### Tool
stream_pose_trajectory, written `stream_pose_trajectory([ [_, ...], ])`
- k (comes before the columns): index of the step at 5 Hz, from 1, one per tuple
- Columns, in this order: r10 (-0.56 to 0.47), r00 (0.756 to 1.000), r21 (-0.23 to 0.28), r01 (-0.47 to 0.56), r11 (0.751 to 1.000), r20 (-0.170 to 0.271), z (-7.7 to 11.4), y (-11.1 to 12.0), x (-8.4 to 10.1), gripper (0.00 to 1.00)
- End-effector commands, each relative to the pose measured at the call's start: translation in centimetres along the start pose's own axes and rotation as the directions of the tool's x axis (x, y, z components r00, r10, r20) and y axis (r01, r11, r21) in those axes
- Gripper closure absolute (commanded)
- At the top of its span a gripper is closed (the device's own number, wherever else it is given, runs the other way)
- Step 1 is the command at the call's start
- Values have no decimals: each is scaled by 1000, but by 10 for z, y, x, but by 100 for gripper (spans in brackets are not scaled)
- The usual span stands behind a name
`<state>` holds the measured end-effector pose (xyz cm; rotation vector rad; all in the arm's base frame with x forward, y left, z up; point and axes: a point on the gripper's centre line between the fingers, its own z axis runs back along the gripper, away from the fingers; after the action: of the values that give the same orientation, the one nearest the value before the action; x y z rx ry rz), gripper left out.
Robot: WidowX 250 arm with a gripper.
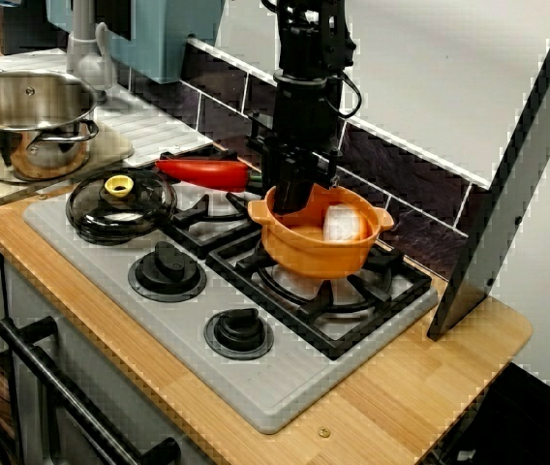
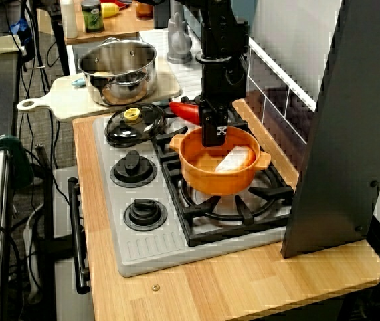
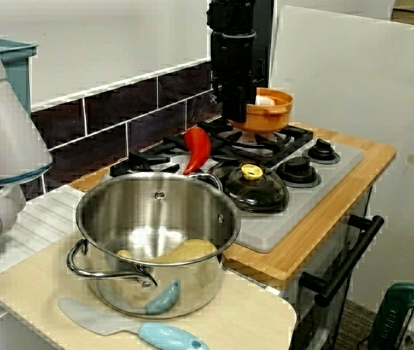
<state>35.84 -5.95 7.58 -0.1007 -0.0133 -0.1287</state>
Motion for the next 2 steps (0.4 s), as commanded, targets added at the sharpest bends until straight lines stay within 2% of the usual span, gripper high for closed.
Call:
stream_pose_trajectory([
  [1, -14, 1000, 8, 13, 1000, 25, 4, 3, 4, 100],
  [2, -12, 1000, 8, 12, 1000, 23, 4, 3, 3, 100],
])
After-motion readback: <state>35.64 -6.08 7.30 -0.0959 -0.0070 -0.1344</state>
